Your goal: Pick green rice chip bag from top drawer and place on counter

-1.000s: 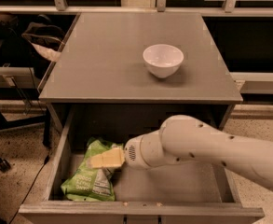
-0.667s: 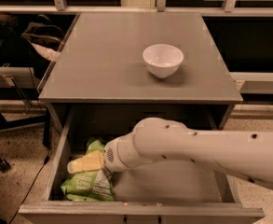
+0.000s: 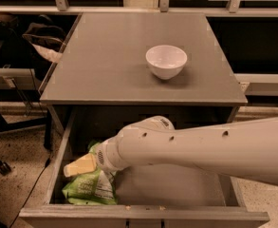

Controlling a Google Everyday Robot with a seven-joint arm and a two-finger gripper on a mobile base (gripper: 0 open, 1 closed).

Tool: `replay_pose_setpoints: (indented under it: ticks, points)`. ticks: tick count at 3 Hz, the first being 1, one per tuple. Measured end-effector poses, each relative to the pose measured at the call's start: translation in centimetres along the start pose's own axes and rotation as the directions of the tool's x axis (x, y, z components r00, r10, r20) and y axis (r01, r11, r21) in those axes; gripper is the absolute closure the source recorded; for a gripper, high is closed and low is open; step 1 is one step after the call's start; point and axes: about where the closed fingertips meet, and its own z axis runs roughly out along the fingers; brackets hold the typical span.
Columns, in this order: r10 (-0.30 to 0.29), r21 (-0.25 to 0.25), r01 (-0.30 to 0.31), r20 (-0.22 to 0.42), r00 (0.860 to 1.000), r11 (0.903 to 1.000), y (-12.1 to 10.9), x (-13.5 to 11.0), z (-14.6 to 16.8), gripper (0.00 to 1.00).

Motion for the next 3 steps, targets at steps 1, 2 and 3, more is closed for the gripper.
replay_pose_setpoints:
  ticks: [1,2,3]
  points:
    - [0.0,-0.002,0.0,0.001,1.0,1.0,0.1,0.0,0.0,0.0]
    - [0.039,0.0,-0.039,0.013,0.999,0.9992,-1.2,1.0,0.2,0.0]
    - [0.042,-0.007,-0.042,0.001,0.999,0.9991,-2.1,2.1,1.2,0.0]
